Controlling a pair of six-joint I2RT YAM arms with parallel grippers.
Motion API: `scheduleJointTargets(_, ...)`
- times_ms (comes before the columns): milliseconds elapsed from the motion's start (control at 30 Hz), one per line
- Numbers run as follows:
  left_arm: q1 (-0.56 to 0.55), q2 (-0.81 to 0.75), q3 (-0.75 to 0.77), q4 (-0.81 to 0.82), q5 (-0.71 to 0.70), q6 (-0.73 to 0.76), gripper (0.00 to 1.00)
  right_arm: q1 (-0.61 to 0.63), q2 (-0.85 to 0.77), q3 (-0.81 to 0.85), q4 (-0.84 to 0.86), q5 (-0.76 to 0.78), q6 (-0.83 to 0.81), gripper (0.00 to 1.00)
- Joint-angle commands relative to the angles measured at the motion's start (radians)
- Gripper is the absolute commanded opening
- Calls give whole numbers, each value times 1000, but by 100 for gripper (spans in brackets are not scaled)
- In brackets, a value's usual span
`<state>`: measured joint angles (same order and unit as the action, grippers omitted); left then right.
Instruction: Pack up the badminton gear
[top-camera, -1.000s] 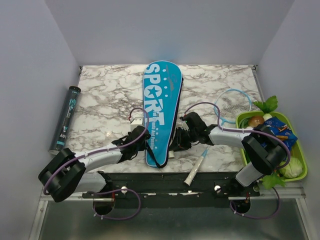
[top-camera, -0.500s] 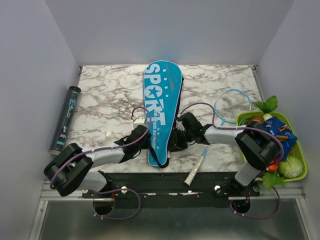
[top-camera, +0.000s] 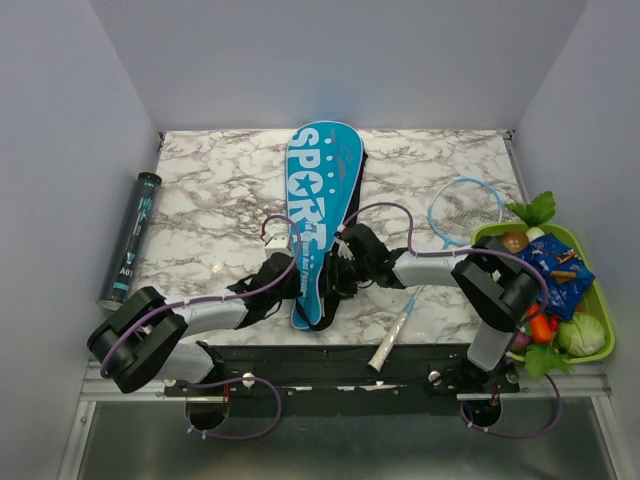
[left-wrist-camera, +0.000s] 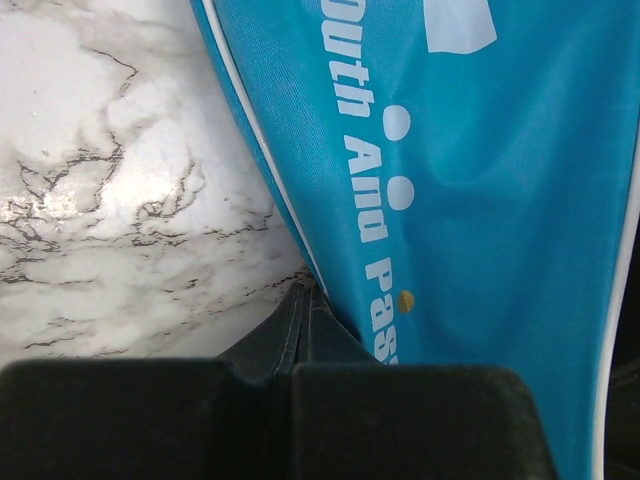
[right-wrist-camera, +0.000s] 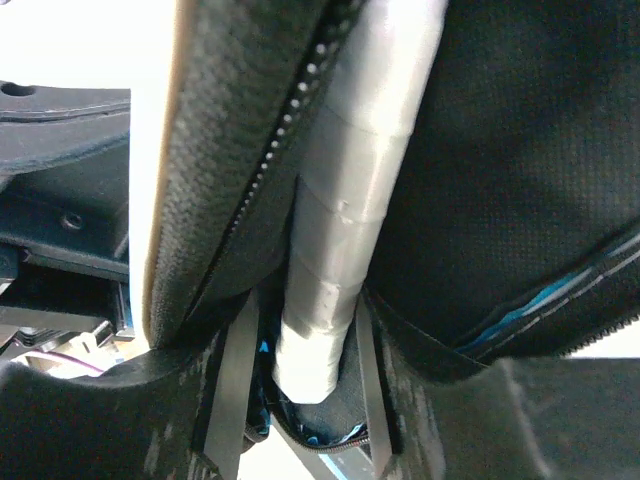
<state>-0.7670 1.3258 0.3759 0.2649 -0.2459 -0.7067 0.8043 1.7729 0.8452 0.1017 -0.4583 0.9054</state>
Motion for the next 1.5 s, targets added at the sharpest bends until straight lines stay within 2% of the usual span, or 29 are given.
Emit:
scheduleJointTargets(0, -9, 18, -32, -64, 89, -19, 0, 3, -19, 35, 132, 9, -3, 54)
scheduleJointTargets(100, -9, 12, -26, -79, 74, -16, 0, 4, -56, 22, 81, 30, -28, 56)
scheduleJointTargets(233, -9, 6, -16, -96, 51, -2, 0, 3, -128, -6, -69, 116, -75, 59)
scheduleJointTargets(500, -8, 35, 3, -98, 36, 13, 0, 4, -245, -34, -258, 253, -132, 60)
scheduleJointTargets(700, -8, 36, 9, -89, 37, 15, 0, -8, -321, -35, -454, 404, -171, 61)
scheduleJointTargets(800, -8, 35, -2, -73, 36, 12, 0, -25, -383, -46, -532, 578, -157, 68)
scheduleJointTargets(833, -8, 35, -5, -73, 39, 12, 0, -52, -389, -37, -575, 633, -155, 70)
scheduleJointTargets(1067, -8, -17, -15, -101, 14, 30, 0, -275, -454, -50, -623, 702, -122, 71)
scheduleJointTargets(1200, -9, -108, -31, -157, -41, 20, 12, -393, -471, -67, -638, 736, -89, 73)
scheduleJointTargets(1267, -9, -190, -31, -193, -59, 0, 25, -450, -463, -70, -651, 744, -82, 73)
scheduleJointTargets(1467, -9, -350, 14, -286, -85, 13, 32, -548, -406, -90, -633, 706, -80, 73)
